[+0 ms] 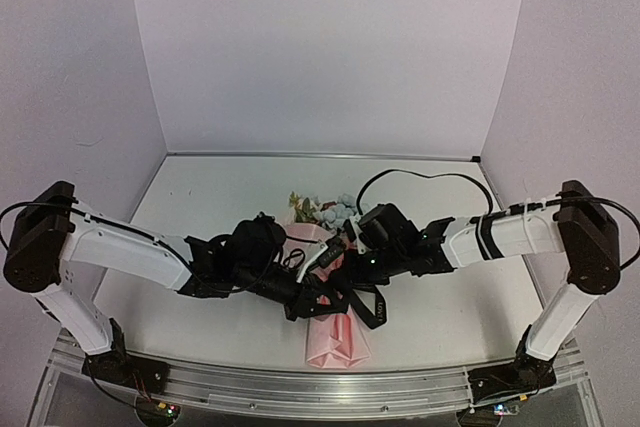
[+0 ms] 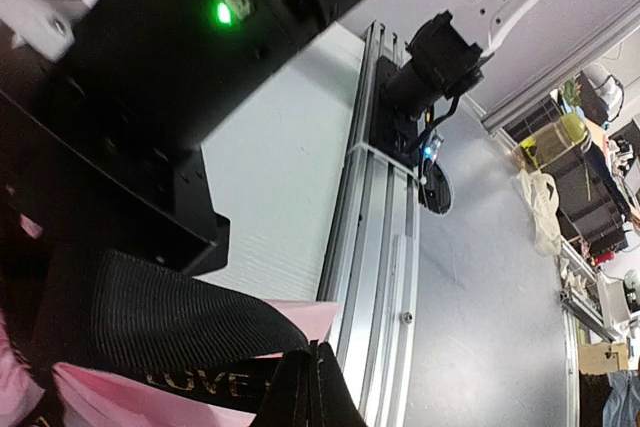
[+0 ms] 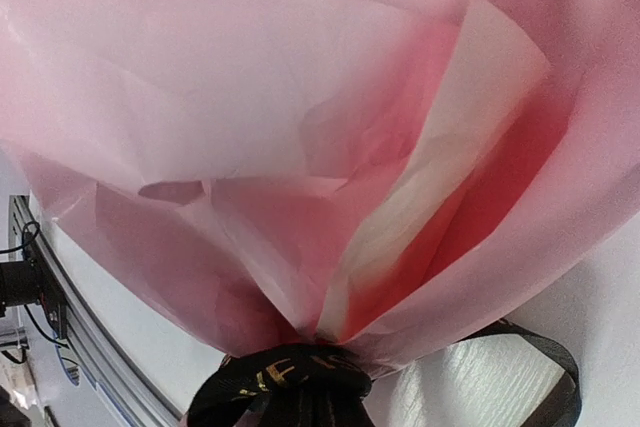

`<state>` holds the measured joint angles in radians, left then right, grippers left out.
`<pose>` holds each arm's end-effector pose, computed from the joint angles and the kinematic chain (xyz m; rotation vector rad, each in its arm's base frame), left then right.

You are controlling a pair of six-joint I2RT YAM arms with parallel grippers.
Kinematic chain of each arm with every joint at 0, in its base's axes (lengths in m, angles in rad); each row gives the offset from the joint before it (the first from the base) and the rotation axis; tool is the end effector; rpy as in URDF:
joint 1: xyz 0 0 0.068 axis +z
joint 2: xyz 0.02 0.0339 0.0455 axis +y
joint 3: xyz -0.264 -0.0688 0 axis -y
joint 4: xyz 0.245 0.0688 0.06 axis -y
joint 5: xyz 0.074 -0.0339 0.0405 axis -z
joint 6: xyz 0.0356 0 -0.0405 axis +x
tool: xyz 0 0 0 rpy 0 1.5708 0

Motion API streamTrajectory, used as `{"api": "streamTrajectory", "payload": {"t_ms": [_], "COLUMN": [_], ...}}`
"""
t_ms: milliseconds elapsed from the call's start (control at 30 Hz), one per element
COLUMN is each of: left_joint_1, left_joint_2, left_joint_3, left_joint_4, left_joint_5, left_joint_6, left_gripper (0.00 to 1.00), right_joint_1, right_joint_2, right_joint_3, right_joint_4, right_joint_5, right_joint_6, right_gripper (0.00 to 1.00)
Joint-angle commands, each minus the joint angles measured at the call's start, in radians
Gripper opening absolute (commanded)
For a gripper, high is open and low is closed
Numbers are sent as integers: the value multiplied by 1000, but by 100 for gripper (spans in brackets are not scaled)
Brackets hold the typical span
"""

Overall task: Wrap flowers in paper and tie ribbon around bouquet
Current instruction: Cross the ribbon over the folded bouquet.

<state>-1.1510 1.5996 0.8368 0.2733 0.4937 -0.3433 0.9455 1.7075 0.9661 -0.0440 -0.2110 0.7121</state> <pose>0.1228 -0.3166 0.2019 1.2210 1.9738 -1.3604 0.2012 0.2915 0.1769 -0.4142 2.5576 0.9756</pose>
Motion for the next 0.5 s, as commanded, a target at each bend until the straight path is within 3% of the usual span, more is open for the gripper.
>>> {"api": "streamTrajectory", "payload": {"t_ms": [0,233,367,467], "left_joint_1": [-29,-36,-36,-36], "left_joint_2": [56,2,-67,-99], "left_joint_3": [23,6,-9,-15], "left_joint_4": [-52,-39,-40,-54], "left_joint_5": [0,-126,-165,-162], "left_joint_6": [3,-20,-13,-3], "left_gripper": [2,39,50,51], "right_joint_1": [4,3,4,3], "right_joint_2": [22,12,1,4], "right_joint_3": [-13,-52,-68,-68], "right_joint_4": [95,157,168,168], "right_joint_5": [42,9,-5,-11], "right_joint_6": [-23,-46,-62,-67], "right_gripper": [0,0,0,0]}}
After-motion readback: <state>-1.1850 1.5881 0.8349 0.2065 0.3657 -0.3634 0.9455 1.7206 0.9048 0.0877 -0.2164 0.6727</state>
